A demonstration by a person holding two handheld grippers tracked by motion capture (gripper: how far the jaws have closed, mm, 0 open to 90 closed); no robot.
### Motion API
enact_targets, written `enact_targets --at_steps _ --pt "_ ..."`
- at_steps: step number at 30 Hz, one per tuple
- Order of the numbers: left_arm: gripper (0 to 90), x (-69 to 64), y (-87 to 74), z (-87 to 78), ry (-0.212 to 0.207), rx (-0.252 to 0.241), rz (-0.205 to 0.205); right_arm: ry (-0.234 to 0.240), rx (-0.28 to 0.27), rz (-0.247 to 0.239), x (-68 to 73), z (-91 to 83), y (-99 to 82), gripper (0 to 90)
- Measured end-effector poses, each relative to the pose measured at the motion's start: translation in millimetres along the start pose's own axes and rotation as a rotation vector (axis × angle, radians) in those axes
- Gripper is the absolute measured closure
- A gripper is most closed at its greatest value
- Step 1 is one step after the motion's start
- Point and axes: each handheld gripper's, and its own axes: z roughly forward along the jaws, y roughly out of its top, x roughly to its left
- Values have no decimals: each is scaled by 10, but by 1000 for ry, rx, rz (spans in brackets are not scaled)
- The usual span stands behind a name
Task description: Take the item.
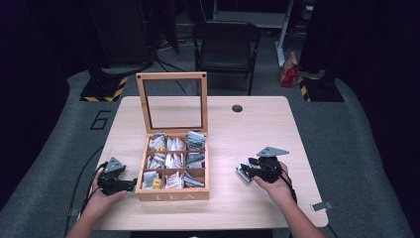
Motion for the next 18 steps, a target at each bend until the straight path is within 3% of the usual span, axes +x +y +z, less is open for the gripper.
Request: enact_targets --at_steps 6,18 --pt "141 -1 0 1 0 -1 -1 -26 -3 25 -42 -59 45 520" --pt "141 0 0 0 0 1 1 -75 -16 20 -119 -176 65 505"
